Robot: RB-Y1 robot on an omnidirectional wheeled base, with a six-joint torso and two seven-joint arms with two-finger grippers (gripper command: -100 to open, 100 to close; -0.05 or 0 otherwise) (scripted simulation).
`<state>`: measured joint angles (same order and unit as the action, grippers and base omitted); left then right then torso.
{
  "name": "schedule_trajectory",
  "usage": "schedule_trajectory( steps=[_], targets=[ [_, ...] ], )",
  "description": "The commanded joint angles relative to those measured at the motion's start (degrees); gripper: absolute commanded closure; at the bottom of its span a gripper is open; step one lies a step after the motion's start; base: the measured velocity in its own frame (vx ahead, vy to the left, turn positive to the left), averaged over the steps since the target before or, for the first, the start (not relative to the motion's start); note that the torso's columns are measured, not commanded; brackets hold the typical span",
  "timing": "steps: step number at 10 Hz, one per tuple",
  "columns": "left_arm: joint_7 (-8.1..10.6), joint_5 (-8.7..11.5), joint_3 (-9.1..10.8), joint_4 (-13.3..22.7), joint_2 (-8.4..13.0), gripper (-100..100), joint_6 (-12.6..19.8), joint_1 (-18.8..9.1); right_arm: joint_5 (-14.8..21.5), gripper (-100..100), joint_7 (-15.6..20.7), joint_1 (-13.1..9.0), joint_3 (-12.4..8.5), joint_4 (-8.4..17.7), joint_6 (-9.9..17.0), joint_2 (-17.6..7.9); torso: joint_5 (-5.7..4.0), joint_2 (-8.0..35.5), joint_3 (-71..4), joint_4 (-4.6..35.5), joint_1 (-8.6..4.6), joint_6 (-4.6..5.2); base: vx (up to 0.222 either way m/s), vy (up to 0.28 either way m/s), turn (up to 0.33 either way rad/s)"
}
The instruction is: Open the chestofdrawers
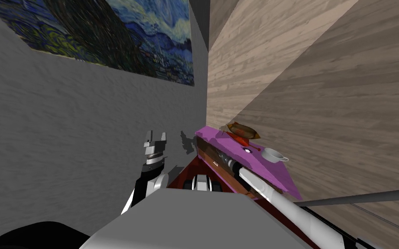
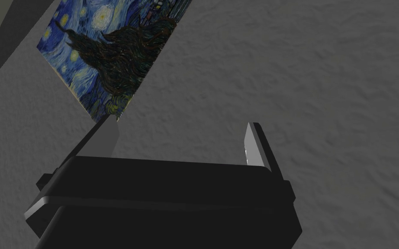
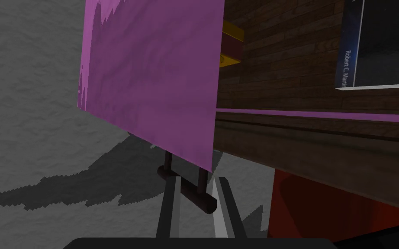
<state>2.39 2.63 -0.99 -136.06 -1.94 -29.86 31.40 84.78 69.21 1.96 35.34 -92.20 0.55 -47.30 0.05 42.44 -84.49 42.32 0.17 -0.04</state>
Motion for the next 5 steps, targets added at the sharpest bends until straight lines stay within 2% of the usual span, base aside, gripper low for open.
schedule_trajectory(
  steps=[1,5],
  targets=[
    [0.00,0.0,0.00,0.0,0.0,0,0.0,0.0,-0.3,100,0.5,-2.8,1.2,1.5,-1.6,1.2,0.00,0.0,0.0,0.0,-0.06,0.03,-0.094,0.064,-0.136],
    [0.00,0.0,0.00,0.0,0.0,0,0.0,0.0,-0.7,100,0.9,-7.7,3.7,3.9,-3.6,2.5,0.07,0.1,0.0,0.1,-0.17,0.17,-0.085,0.062,-0.148]
  ],
)
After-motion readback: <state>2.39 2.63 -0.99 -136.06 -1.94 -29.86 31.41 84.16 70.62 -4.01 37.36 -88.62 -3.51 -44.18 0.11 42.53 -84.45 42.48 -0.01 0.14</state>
